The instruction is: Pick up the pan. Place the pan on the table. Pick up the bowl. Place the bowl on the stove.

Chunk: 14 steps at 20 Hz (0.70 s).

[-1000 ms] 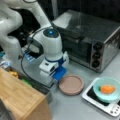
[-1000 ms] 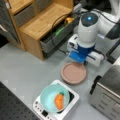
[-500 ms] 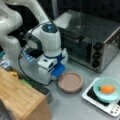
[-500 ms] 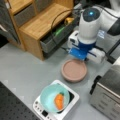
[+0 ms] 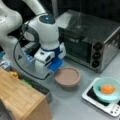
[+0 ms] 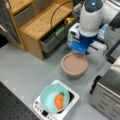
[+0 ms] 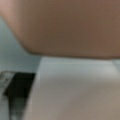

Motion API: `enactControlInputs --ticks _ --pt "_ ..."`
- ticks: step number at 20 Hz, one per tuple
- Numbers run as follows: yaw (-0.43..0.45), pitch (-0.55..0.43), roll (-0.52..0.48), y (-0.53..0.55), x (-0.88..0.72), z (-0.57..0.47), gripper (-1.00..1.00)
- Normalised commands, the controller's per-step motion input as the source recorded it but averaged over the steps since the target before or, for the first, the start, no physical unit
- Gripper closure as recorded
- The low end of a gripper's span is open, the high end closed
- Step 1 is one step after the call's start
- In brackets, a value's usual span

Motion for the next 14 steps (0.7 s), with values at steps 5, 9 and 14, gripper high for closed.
enactControlInputs --ticks 5,9,14 --pt "0.027 0.035 0.067 -0.04 0.06 0.30 1.00" --pt "0.022 0.087 0.086 -0.09 0.13 0.29 1.00" --pt "0.029 0.126 0.088 -0.13 0.18 0.32 1.00"
